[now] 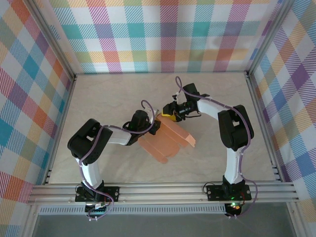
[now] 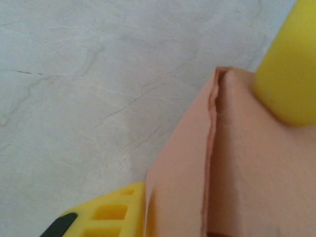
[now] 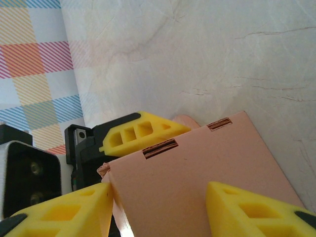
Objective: Fold the paper box
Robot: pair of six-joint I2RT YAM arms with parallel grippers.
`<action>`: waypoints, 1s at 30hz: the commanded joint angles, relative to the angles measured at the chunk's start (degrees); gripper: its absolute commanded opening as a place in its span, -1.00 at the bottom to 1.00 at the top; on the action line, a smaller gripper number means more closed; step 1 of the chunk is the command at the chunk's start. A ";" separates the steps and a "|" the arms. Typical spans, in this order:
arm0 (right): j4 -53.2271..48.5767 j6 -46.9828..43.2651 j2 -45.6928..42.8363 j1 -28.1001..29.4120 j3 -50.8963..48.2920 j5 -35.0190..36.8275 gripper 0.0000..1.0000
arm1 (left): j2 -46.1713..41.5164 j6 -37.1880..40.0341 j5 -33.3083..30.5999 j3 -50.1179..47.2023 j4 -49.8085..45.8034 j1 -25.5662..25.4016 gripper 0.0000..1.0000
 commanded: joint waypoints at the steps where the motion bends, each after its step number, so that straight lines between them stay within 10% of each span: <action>1: -1.25 -0.81 0.51 -0.09 0.62 -1.15 0.04 | 1.14 0.21 1.11 1.44 1.76 0.49 -0.73; 6: -1.04 -0.39 0.43 -0.09 0.61 -1.15 0.04 | 0.87 0.09 1.43 1.20 1.16 0.49 -1.00; 30: 4.64 2.74 -14.72 -2.38 -5.39 10.59 0.42 | 0.82 -6.02 1.27 0.26 2.11 1.96 -1.00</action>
